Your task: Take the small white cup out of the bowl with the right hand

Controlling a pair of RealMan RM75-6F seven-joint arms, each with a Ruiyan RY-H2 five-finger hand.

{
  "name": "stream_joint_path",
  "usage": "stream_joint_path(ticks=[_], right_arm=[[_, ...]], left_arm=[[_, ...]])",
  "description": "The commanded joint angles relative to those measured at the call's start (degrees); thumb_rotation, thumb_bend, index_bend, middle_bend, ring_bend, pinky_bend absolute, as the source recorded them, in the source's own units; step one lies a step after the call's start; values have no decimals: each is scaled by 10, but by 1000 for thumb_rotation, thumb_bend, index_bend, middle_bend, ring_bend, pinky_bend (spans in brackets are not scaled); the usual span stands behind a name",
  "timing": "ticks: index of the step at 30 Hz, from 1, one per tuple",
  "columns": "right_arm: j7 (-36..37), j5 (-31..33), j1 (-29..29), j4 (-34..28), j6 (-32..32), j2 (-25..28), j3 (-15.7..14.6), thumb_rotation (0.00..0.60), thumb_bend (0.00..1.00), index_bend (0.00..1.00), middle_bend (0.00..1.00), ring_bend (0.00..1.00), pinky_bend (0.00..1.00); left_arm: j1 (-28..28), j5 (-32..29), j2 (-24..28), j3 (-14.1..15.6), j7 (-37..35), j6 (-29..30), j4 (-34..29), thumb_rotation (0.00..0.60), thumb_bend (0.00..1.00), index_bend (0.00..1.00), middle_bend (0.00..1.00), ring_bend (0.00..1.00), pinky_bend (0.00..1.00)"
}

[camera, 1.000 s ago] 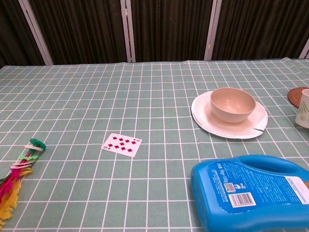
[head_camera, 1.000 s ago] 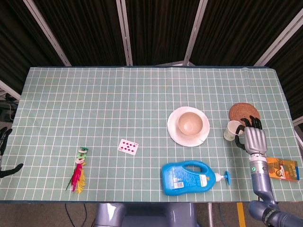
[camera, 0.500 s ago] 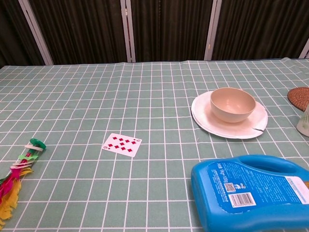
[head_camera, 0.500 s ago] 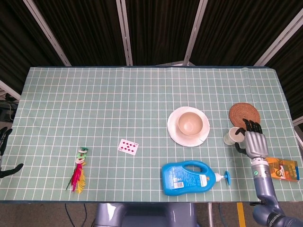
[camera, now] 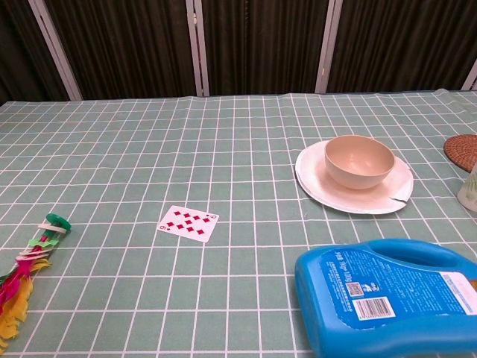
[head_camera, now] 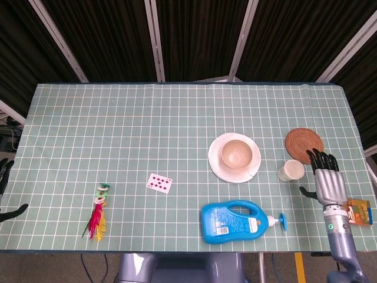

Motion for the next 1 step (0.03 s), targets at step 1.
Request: stream_joint_path(ticks=[1], right_arm=[[30, -73, -35, -21, 61, 29, -32, 600, 41, 0, 0, 0, 0]], left_arm=[[0, -1, -2, 0, 4, -1, 1, 600, 0, 0, 0, 0, 0]])
